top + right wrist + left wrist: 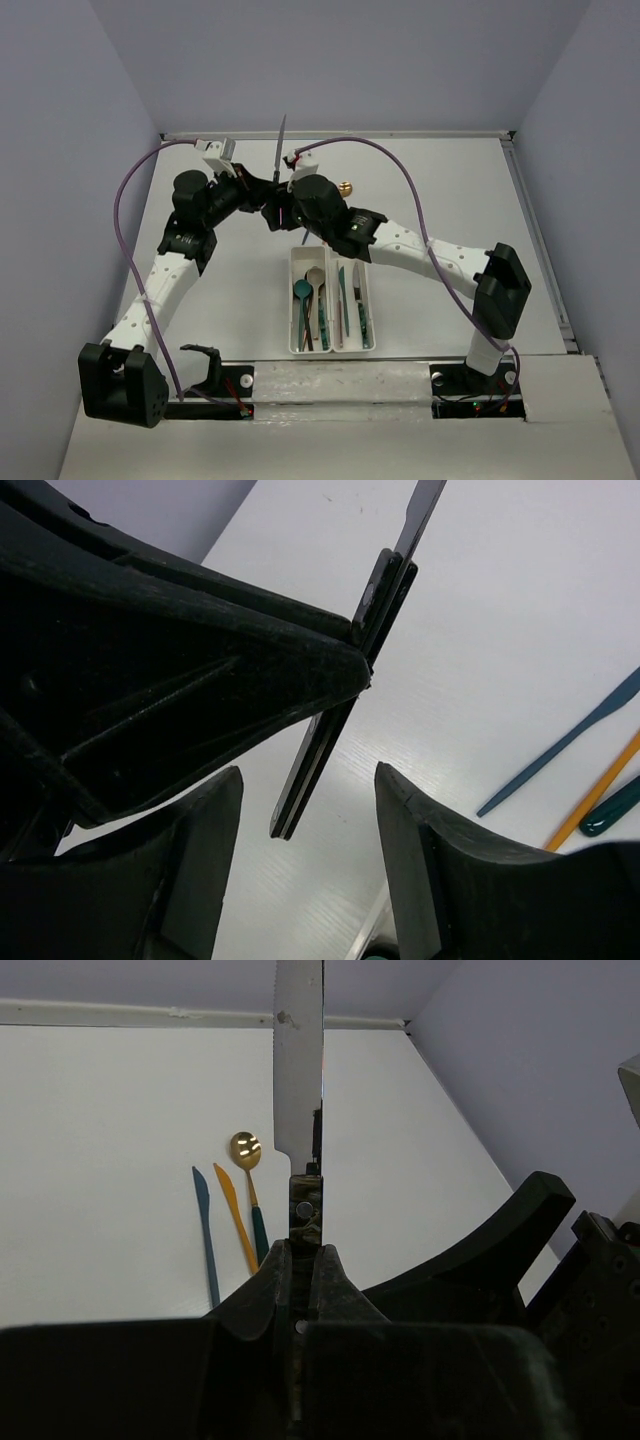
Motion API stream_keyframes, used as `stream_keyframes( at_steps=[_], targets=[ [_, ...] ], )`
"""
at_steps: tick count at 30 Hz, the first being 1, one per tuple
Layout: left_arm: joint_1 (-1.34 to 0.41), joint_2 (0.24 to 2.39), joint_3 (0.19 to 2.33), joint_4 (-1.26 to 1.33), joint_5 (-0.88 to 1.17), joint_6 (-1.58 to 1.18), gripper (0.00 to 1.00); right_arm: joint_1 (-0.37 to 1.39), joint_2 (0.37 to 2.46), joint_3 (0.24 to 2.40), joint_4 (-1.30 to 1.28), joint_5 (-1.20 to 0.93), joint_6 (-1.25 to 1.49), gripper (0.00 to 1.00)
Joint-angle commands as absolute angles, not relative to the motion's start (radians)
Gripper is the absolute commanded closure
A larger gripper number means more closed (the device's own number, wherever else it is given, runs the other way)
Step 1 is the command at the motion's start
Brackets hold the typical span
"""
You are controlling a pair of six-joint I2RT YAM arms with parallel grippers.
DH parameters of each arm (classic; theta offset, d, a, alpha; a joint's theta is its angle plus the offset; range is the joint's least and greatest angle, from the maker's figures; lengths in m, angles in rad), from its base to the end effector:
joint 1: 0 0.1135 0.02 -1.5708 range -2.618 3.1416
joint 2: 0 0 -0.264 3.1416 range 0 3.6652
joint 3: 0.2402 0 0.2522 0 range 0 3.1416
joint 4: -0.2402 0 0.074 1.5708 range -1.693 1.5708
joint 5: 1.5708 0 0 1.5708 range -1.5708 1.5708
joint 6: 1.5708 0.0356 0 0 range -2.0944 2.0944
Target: Sort the eating utensils into containers
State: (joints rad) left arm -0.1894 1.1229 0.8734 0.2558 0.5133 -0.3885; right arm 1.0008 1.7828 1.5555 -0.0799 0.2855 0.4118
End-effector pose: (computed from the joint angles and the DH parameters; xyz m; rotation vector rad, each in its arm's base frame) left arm 0.2549 -0.0667 0.3498 0.2576 1.6098 -0.8485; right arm 0.2409 0.3573 0.3421 -0.3632 1.8917 0.7005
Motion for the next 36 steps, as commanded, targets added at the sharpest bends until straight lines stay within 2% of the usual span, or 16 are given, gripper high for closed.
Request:
stream_keyframes(
  at_steps=[1, 2, 5, 6, 7, 11, 12, 13, 18, 19, 20, 21, 22, 29, 34, 36],
  targets=[
    [-0.193, 1.086, 0.861, 0.321, 0.560, -0.428, 1.00, 0.974, 1.798, 1.581, -0.012, 0.311, 0.420, 0.43],
    [-0.193, 1.086, 0.859, 0.316, 0.575, -0.436, 1.00, 0.974, 1.804, 1.583, -0.011, 0.310, 0.429, 0.46],
    [-0.193, 1.080, 0.851, 0.288, 0.607, -0.448, 1.00, 0.963, 1.812, 1.577, 0.034, 0.305, 0.425, 0.62],
    [-0.193, 1.075, 0.848, 0.284, 0.618, -0.449, 1.00, 0.963, 1.812, 1.575, 0.040, 0.298, 0.419, 0.74],
    [-0.193, 1.074, 0.844, 0.276, 0.621, -0.449, 1.00, 0.954, 1.810, 1.574, 0.041, 0.296, 0.414, 0.80],
    [-0.193, 1.065, 0.824, 0.262, 0.649, -0.459, 1.00, 0.942, 1.807, 1.565, 0.049, 0.267, 0.417, 0.87],
    [-0.193, 1.062, 0.819, 0.265, 0.660, -0.463, 1.00, 0.933, 1.806, 1.560, 0.052, 0.258, 0.422, 0.90],
    [-0.193, 1.060, 0.816, 0.267, 0.669, -0.468, 1.00, 0.933, 1.802, 1.546, 0.061, 0.244, 0.428, 1.00],
    [-0.193, 1.058, 0.808, 0.245, 0.667, -0.425, 1.00, 0.933, 1.749, 1.470, 0.084, 0.230, 0.434, 1.00],
    [-0.193, 1.060, 0.811, 0.238, 0.660, -0.413, 0.93, 0.933, 1.706, 1.447, 0.074, 0.238, 0.439, 1.00],
    [-0.193, 1.060, 0.816, 0.223, 0.660, -0.384, 0.66, 0.933, 1.678, 1.392, 0.060, 0.245, 0.454, 1.00],
    [-0.193, 1.061, 0.827, 0.215, 0.660, -0.365, 0.16, 0.933, 1.611, 1.362, 0.042, 0.256, 0.462, 1.00],
    [-0.193, 1.062, 0.830, 0.210, 0.657, -0.345, 0.01, 0.933, 1.574, 1.332, -0.003, 0.262, 0.468, 1.00],
    [-0.173, 1.058, 0.844, 0.158, 0.519, -0.212, 0.01, 0.933, 1.283, 1.001, -0.300, 0.233, 0.693, 1.00],
    [-0.161, 1.081, 0.839, 0.153, 0.497, -0.157, 0.01, 0.942, 1.163, 0.734, -0.348, 0.222, 0.847, 1.00],
    [-0.161, 1.092, 0.833, 0.153, 0.494, -0.147, 0.01, 0.942, 1.151, 0.707, -0.348, 0.219, 0.871, 1.00]
  ],
)
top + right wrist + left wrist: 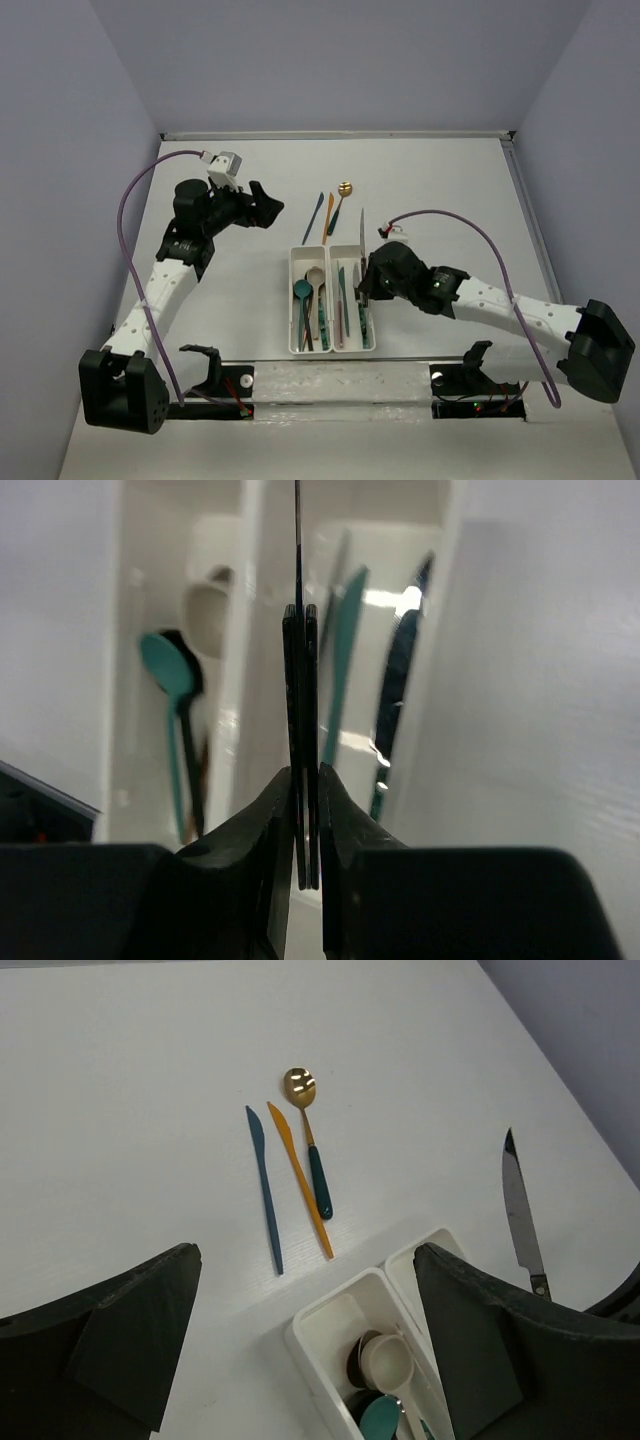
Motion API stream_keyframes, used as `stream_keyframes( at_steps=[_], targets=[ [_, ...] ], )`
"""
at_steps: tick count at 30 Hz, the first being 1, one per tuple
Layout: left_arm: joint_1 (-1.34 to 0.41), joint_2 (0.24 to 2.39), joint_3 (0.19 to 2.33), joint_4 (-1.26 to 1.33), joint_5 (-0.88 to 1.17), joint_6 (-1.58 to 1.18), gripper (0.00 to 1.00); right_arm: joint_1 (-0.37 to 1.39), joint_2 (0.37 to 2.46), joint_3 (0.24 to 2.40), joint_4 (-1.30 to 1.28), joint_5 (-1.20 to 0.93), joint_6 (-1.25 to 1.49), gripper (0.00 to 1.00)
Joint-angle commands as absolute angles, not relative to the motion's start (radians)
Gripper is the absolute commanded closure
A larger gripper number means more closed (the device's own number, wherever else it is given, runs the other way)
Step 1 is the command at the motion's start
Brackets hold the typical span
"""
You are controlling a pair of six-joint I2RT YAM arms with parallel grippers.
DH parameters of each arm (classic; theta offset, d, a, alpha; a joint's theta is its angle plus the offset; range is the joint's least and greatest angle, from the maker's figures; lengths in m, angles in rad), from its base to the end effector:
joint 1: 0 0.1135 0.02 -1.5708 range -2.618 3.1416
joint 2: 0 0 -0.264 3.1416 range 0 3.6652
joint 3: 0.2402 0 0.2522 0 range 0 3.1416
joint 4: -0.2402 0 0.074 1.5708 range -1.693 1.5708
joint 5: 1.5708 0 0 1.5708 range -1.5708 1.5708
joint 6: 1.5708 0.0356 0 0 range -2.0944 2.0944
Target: Sort the eating utensils into containers
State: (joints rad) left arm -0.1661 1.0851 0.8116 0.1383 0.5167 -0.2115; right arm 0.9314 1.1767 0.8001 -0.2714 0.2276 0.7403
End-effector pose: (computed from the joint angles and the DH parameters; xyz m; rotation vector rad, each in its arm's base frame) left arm 0.2464 -0.0591 0.3244 0.3528 1.7047 -0.7183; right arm 0.1587 0.1999 0.2574 -0.0885 2.2823 0.6663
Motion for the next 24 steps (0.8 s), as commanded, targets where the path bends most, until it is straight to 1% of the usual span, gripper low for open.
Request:
stream_keyframes(
  at_steps=[1, 10, 14, 16, 20, 21, 22, 24],
  targets=[
    [-0.161, 1.104, 0.831, 0.152, 0.492, -0.140, 0.01, 0.942, 1.154, 0.697, -0.347, 0.215, 0.876, 1.00],
    [-0.161, 1.135, 0.833, 0.132, 0.497, -0.115, 0.01, 0.952, 1.279, 0.695, -0.327, 0.173, 0.877, 1.00],
    [-0.161, 1.127, 0.831, 0.137, 0.495, -0.110, 0.01, 0.975, 1.284, 0.730, -0.342, 0.195, 0.877, 1.00],
    [-0.161, 1.126, 0.831, 0.137, 0.494, -0.106, 0.01, 0.994, 1.279, 0.768, -0.389, 0.245, 0.893, 1.00],
    [-0.161, 1.127, 0.828, 0.138, 0.497, -0.104, 0.01, 1.003, 1.284, 0.785, -0.407, 0.223, 0.908, 1.00],
    [-0.161, 1.127, 0.828, 0.138, 0.497, -0.104, 0.01, 1.014, 1.292, 0.784, -0.408, 0.216, 0.919, 0.99],
    [-0.161, 1.127, 0.828, 0.138, 0.500, -0.103, 0.01, 1.014, 1.295, 0.781, -0.410, 0.206, 0.925, 0.90],
    [-0.161, 1.127, 0.828, 0.138, 0.502, -0.104, 0.01, 1.037, 1.298, 0.769, -0.414, 0.201, 0.946, 0.84]
  ],
)
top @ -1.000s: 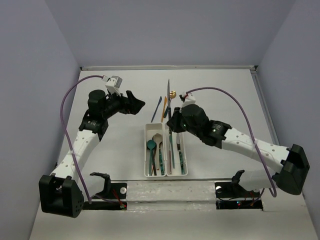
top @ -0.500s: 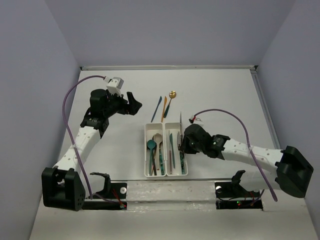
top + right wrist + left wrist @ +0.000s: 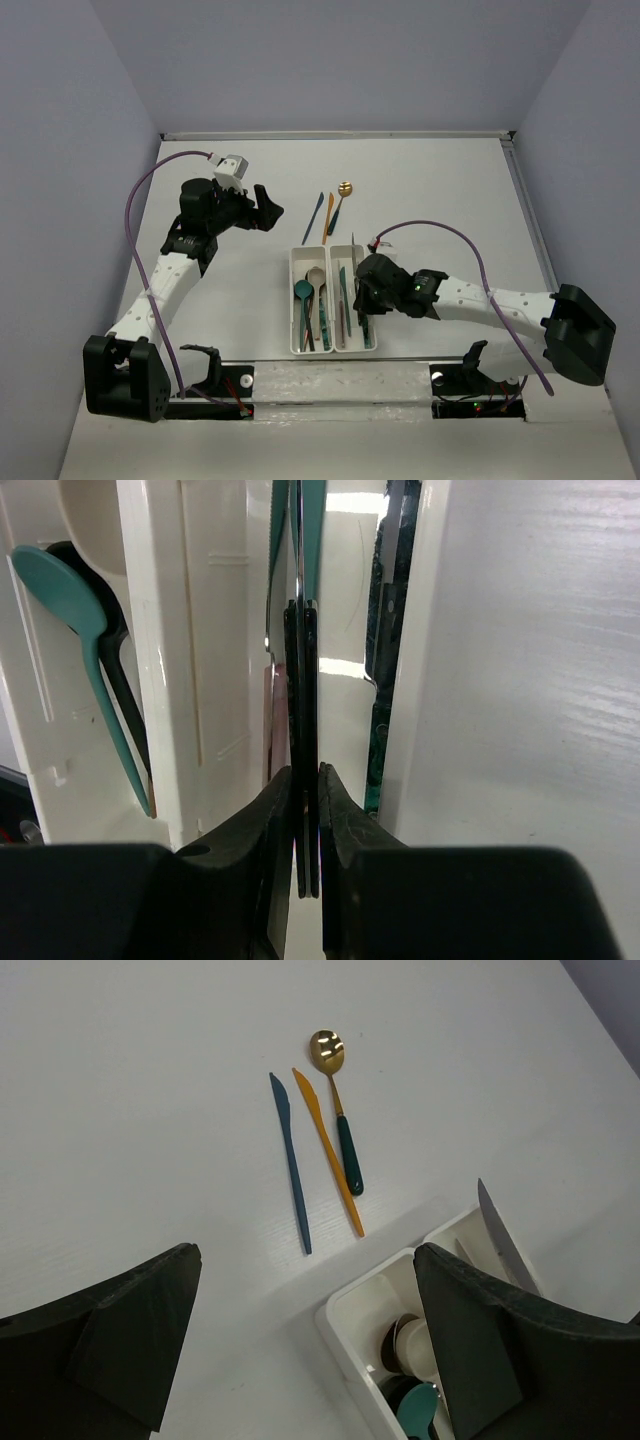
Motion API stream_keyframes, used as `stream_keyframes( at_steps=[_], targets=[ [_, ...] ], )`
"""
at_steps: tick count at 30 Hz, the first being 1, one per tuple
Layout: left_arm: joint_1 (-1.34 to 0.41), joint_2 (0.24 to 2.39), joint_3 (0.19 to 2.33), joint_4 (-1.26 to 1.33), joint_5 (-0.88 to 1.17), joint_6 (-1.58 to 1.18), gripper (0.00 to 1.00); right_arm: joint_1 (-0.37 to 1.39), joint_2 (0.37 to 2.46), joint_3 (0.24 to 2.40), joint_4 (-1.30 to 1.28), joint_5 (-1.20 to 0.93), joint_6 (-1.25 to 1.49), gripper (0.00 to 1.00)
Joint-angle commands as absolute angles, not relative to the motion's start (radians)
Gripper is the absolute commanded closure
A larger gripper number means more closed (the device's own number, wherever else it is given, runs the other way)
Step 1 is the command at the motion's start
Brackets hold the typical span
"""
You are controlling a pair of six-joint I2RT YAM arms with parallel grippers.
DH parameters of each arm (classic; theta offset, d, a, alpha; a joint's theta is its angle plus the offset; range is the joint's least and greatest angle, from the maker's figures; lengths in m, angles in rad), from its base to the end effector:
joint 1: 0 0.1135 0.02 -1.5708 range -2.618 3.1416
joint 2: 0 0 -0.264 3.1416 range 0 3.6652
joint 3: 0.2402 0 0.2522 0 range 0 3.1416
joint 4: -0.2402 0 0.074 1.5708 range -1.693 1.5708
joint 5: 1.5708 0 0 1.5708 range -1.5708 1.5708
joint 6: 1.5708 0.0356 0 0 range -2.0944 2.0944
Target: Sort the eating utensils into containers
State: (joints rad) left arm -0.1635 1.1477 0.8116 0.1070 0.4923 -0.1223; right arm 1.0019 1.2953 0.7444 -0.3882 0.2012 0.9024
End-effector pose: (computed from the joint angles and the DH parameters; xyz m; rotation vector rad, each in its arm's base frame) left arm 0.2590 -0.0598 0.3061 0.3923 1.7757 -0.6451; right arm 0.1421 0.2090 0.2026 -0.0430 2.5667 0.5328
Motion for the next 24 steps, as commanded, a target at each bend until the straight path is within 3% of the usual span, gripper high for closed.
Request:
stream_keyframes(
  at_steps=[1, 4, 8, 12, 19, 24],
  targets=[
    [-0.161, 1.123, 0.828, 0.138, 0.502, -0.103, 0.01, 1.037, 1.296, 0.765, -0.417, 0.198, 0.953, 0.76],
    [-0.161, 1.118, 0.831, 0.140, 0.505, -0.103, 0.01, 1.057, 1.286, 0.768, -0.437, 0.207, 0.971, 0.60],
    [-0.161, 1.118, 0.830, 0.141, 0.509, -0.104, 0.01, 1.066, 1.258, 0.782, -0.471, 0.224, 0.976, 0.52],
    [-0.161, 1.123, 0.830, 0.141, 0.515, -0.104, 0.01, 1.066, 1.230, 0.845, -0.537, 0.277, 0.931, 0.51],
    [-0.161, 1.134, 0.831, 0.146, 0.519, -0.101, 0.01, 0.996, 1.308, 1.162, -0.667, 0.462, 0.669, 0.49],
    [-0.161, 1.137, 0.833, 0.146, 0.514, -0.092, 0.01, 0.737, 1.462, 1.320, -0.555, 0.229, 0.485, 0.48]
  ],
)
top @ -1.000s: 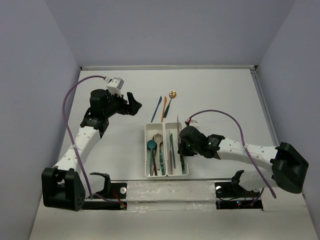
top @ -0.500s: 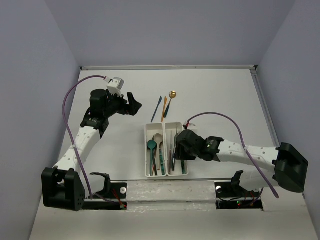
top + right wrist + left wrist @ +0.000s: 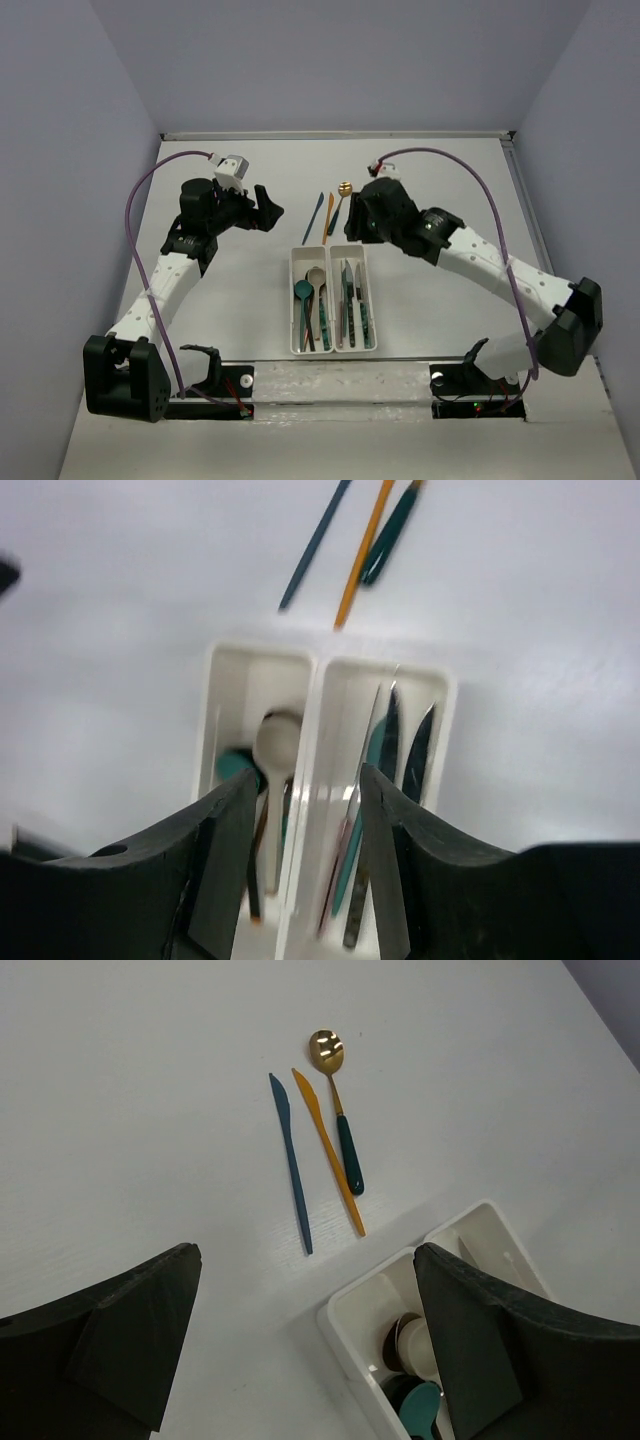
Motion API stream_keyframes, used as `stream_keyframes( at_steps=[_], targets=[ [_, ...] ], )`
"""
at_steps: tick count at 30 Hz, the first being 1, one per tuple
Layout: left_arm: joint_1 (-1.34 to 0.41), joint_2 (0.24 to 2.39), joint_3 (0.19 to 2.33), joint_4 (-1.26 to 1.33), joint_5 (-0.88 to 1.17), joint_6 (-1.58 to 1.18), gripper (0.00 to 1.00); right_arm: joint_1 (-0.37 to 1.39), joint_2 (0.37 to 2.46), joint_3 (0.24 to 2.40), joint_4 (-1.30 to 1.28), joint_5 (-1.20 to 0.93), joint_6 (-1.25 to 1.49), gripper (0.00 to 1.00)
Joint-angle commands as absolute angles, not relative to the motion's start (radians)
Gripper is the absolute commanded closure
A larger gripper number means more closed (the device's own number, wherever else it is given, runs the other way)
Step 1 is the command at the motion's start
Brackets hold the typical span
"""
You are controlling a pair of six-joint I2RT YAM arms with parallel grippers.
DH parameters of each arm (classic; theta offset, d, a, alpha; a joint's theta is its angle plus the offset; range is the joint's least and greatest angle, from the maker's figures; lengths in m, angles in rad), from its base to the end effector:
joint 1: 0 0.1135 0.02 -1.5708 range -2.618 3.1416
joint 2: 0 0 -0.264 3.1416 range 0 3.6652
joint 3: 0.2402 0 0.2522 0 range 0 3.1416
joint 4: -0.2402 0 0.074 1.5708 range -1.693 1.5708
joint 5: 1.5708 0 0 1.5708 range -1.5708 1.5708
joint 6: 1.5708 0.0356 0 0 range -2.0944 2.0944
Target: Sort the eating utensils into containers
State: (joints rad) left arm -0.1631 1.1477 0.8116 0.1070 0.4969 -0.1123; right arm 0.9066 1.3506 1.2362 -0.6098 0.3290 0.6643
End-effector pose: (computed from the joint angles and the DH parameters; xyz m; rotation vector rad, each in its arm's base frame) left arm 0.2589 -0.0598 0.3062 0.4039 1.7721 -0.6419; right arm 0.1898 0.2238 0.3314 -0.1064 2.2876 0.4595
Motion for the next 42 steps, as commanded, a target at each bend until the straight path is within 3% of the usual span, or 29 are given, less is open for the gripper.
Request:
stream_keyframes(
  at_steps=[1, 4, 7, 14, 21, 35, 39, 40, 42],
  targets=[
    [-0.161, 1.137, 0.833, 0.146, 0.512, -0.091, 0.01, 0.710, 1.506, 1.394, -0.552, 0.235, 0.451, 0.46],
    [-0.161, 1.138, 0.833, 0.143, 0.505, -0.077, 0.01, 0.643, 1.708, 1.554, -0.558, 0.255, 0.425, 0.32],
    [-0.158, 1.137, 0.830, 0.140, 0.494, -0.063, 0.01, 0.621, 1.940, 1.697, -0.568, 0.233, 0.420, 0.32],
    [-0.156, 1.152, 0.821, 0.149, 0.508, -0.060, 0.01, 0.601, 2.187, 1.942, -0.615, 0.282, 0.402, 0.43],
    [-0.156, 1.154, 0.816, 0.155, 0.512, -0.048, 0.01, 0.592, 2.290, 1.979, -0.618, 0.278, 0.413, 0.56],
    [-0.150, 1.150, 0.813, 0.150, 0.534, -0.041, 0.01, 0.554, 2.422, 2.025, -0.617, 0.271, 0.423, 0.63],
    [-0.147, 1.147, 0.815, 0.147, 0.537, -0.040, 0.01, 0.543, 2.402, 1.964, -0.617, 0.319, 0.416, 0.76],
    [-0.146, 1.146, 0.815, 0.147, 0.537, -0.038, 0.01, 0.543, 2.389, 1.951, -0.615, 0.325, 0.414, 0.86],
    [-0.144, 1.146, 0.816, 0.149, 0.540, -0.038, 0.01, 0.534, 2.375, 1.918, -0.612, 0.336, 0.410, 0.97]
  ],
)
